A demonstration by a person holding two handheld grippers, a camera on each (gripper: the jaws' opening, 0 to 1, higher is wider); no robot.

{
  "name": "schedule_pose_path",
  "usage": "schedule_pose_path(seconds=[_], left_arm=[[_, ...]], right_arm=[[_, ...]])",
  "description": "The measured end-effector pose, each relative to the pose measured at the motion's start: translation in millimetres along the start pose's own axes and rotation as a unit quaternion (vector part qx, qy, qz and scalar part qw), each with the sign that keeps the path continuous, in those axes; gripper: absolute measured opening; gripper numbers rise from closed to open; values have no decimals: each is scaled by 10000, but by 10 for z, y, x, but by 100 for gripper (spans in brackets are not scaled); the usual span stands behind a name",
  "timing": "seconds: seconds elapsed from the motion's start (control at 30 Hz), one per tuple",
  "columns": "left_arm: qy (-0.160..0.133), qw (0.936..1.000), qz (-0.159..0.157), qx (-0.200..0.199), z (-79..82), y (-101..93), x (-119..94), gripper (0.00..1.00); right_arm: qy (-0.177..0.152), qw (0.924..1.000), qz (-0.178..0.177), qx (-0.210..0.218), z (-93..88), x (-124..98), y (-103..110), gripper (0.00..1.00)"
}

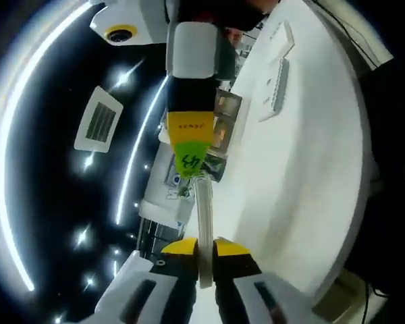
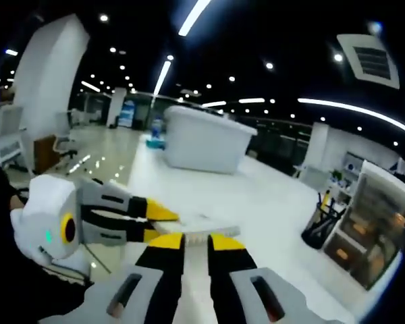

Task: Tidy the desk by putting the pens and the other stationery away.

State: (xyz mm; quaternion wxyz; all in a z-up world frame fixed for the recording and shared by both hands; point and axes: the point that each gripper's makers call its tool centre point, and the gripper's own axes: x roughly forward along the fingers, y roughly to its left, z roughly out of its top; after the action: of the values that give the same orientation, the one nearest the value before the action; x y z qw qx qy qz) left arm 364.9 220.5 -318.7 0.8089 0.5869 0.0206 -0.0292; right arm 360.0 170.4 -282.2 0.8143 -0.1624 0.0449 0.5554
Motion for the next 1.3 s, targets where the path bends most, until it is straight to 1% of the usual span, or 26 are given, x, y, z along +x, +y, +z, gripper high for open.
schedule_pose_path(seconds=[0.13, 0.3, 0.47, 0.67, 0.7, 0.8, 0.87, 0.97, 1.1, 1.2, 1.3], left_arm=[[-57, 10000, 47, 42, 31, 34, -9, 8], [-152, 9997, 121, 111, 81, 103, -27, 8], [-375, 9992, 121, 40, 184, 148, -27, 8], [-752, 9970, 137, -109, 354, 270, -26, 8], [-814, 9965, 157, -100, 387, 294, -26, 8], [-1009, 9945, 155, -227, 488, 357, -25, 8], [-1086, 9935, 159, -287, 530, 389, -31, 8], [-1302, 9906, 173, -383, 636, 465, -39, 8], [-1496, 9879, 264, -321, 744, 563, -32, 8], [-1616, 9861, 254, -296, 822, 620, -11, 8], [-1706, 9847, 290, -192, 909, 689, 9, 8]], right_arm=[[-51, 9999, -58, 69, -19, -86, -24, 13], [-95, 9996, -95, 239, -95, -219, -38, 14], [-134, 9992, -131, 366, -167, -332, -19, 15], [-184, 9981, -225, 535, -274, -490, -1, 17], [-206, 9979, -247, 567, -276, -514, -31, 18], [-251, 9971, -318, 638, -308, -593, -32, 20], [-269, 9968, -347, 673, -317, -629, -48, 20], [-322, 9955, -460, 762, -363, -744, -76, 22], [-409, 9932, -598, 913, -425, -898, -119, 24], [-404, 9920, -687, 982, -482, -985, -130, 24], [-443, 9898, -823, 1074, -539, -1137, -182, 24]])
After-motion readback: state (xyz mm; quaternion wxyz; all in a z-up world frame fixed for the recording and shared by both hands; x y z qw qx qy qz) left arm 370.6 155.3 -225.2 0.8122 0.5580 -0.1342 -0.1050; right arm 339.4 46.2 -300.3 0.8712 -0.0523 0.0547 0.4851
